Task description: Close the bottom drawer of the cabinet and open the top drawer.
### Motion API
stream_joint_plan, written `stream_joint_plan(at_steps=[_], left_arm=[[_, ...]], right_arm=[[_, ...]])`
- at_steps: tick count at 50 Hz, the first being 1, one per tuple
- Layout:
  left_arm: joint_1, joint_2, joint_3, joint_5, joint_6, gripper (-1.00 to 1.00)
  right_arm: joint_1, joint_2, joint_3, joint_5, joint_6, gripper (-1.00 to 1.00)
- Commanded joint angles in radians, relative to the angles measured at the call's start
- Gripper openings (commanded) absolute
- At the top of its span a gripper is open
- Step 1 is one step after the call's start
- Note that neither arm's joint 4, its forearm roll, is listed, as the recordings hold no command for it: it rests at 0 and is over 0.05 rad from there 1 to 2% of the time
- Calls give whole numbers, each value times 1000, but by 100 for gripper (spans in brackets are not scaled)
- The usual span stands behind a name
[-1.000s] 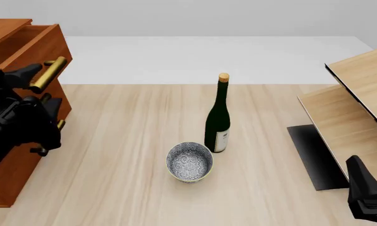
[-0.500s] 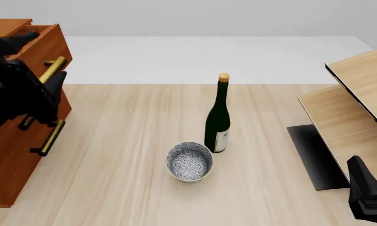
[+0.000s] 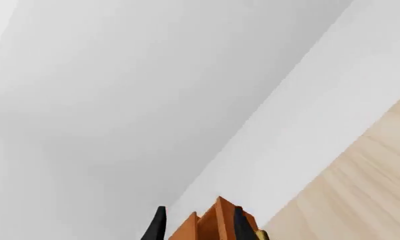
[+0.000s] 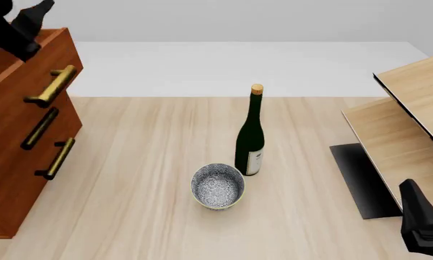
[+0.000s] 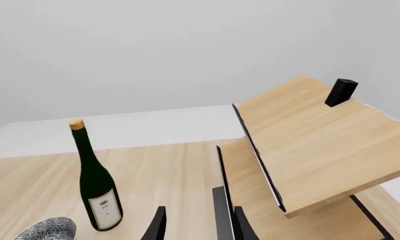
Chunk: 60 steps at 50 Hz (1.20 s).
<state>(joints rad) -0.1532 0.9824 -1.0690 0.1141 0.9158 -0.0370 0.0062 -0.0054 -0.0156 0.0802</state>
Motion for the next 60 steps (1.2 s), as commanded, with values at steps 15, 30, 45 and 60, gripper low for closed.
stream_joint_plan(at_steps=[15,30,45,60], left_arm=[[135,88,-380,465,-518,100],[144,172,-512,694,-791,100],[213,186,-473,727,-894,100],[263,200,-378,684,-959,100]], right_arm=[[-3,-1,0,-3,-6,100],[-5,3,0,-7,-13,100],[-3,-3,0,-2,-16,100],[-3,-4,0,-1,-18,100]])
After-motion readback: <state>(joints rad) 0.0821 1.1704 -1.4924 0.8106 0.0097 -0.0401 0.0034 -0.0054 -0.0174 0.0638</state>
